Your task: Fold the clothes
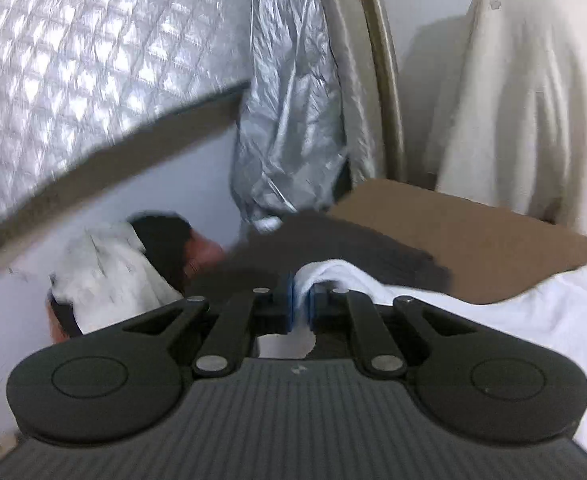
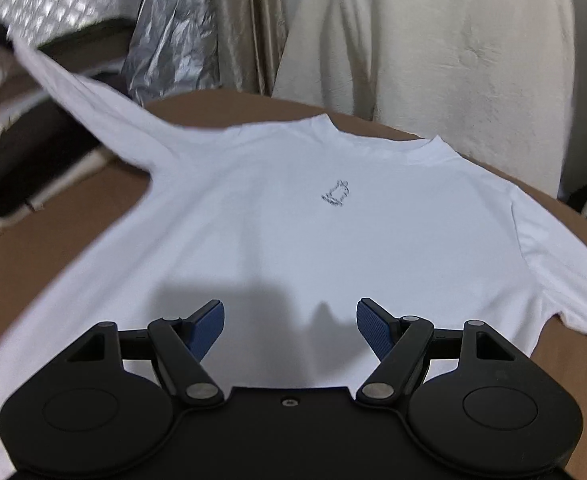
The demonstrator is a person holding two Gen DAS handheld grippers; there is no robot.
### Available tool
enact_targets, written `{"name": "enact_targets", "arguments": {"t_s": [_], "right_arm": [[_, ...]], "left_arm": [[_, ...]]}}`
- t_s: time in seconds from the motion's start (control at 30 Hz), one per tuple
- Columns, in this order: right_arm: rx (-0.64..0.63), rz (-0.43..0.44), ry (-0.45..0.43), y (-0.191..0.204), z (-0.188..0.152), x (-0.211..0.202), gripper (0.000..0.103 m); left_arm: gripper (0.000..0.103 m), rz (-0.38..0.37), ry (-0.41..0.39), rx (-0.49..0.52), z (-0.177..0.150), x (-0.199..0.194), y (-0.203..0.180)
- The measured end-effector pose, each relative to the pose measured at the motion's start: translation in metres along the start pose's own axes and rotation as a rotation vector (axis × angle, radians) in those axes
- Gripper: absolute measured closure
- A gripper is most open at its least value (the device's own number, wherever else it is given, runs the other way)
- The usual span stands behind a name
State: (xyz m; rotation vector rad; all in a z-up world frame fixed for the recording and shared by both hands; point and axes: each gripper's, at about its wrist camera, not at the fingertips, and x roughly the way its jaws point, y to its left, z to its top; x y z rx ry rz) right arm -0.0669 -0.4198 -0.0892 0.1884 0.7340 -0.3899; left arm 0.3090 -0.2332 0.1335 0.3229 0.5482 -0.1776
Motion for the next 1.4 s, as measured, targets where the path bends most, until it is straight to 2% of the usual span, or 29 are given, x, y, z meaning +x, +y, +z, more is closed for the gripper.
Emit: {"name": "enact_targets", "arguments": {"t_s": [0.07, 0.17, 0.2, 0.27, 0.3, 0.33, 0.43, 0.5, 0.6, 0.63, 0.67, 0.7, 0.77, 0.83, 0.97, 1.0, 1.1, 1.17, 1.23, 1.3, 1.33, 1.4], "right_arm": [[0.005, -0.007, 0.020, 0.000, 0.002, 0.009, 0.025], [0.019, 0.007, 0.038, 0.000, 0.004, 0.018, 0.025], [0.008, 0.017, 0.057, 0.004, 0.005, 0.019, 0.025], [-0.014, 0.039, 0.094, 0.011, 0.007, 0.022, 0.025], [-0.026, 0.051, 0.116, 0.015, 0.008, 0.024, 0.025], [-0.047, 0.083, 0.172, 0.022, 0.007, 0.028, 0.025], [-0.108, 0.081, 0.248, 0.043, 0.002, 0.036, 0.025], [-0.144, 0.085, 0.280, 0.054, 0.001, 0.032, 0.025], [-0.161, 0.085, 0.281, 0.061, 0.004, 0.015, 0.025], [-0.150, 0.085, 0.266, 0.061, 0.006, 0.006, 0.025], [-0.116, 0.091, 0.250, 0.058, 0.008, -0.003, 0.025], [-0.062, 0.097, 0.243, 0.052, 0.010, -0.013, 0.025], [0.048, 0.101, 0.232, 0.039, 0.010, -0.030, 0.025], [0.159, 0.097, 0.226, 0.025, 0.008, -0.046, 0.025], [0.381, 0.093, 0.220, -0.013, 0.001, -0.071, 0.025], [0.444, 0.084, 0.212, -0.026, -0.005, -0.077, 0.024], [0.628, 0.058, 0.212, -0.061, -0.022, -0.084, 0.024], [0.748, 0.053, 0.231, -0.082, -0.037, -0.085, 0.024], [0.815, 0.076, 0.258, -0.098, -0.049, -0.090, 0.024], [0.866, 0.100, 0.285, -0.114, -0.062, -0.096, 0.024], [0.849, 0.112, 0.296, -0.117, -0.066, -0.099, 0.024], [0.816, 0.137, 0.317, -0.124, -0.075, -0.105, 0.024]], "left_arm": [[0.096, 0.061, -0.053, 0.085, 0.008, 0.003, -0.001], [0.096, 0.033, -0.206, 0.206, 0.002, -0.011, -0.011], [0.096, 0.013, -0.284, 0.248, -0.002, -0.019, -0.015], [0.095, 0.048, -0.526, 0.324, -0.011, -0.036, -0.025], [0.095, 0.107, -0.601, 0.316, -0.017, -0.043, -0.032], [0.095, 0.104, -0.601, 0.273, -0.018, -0.039, -0.033], [0.095, 0.073, -0.476, 0.016, -0.019, -0.003, -0.014], [0.095, 0.169, -0.405, -0.108, -0.035, 0.026, -0.003], [0.095, 0.213, -0.308, -0.222, -0.070, 0.074, 0.014], [0.095, 0.210, -0.279, -0.239, -0.084, 0.077, 0.019], [0.094, 0.195, -0.269, -0.273, -0.097, 0.083, 0.027], [0.089, 0.181, -0.258, -0.307, -0.110, 0.088, 0.035], [0.082, 0.199, -0.208, -0.391, -0.122, 0.103, 0.053], [0.073, 0.204, -0.165, -0.447, -0.129, 0.101, 0.061], [0.063, 0.214, -0.077, -0.558, -0.143, 0.095, 0.078], [0.053, 0.217, -0.055, -0.585, -0.147, 0.094, 0.082], [0.048, 0.186, -0.075, -0.500, -0.154, 0.068, 0.067], [0.040, 0.153, -0.102, -0.417, -0.153, 0.042, 0.049], [0.031, 0.096, -0.150, -0.308, -0.152, 0.012, 0.027], [0.027, 0.013, -0.169, -0.199, -0.157, -0.018, -0.001], [0.024, -0.029, -0.178, -0.144, -0.160, -0.032, -0.014], [0.023, -0.180, -0.127, -0.068, -0.173, -0.050, -0.045]]}}
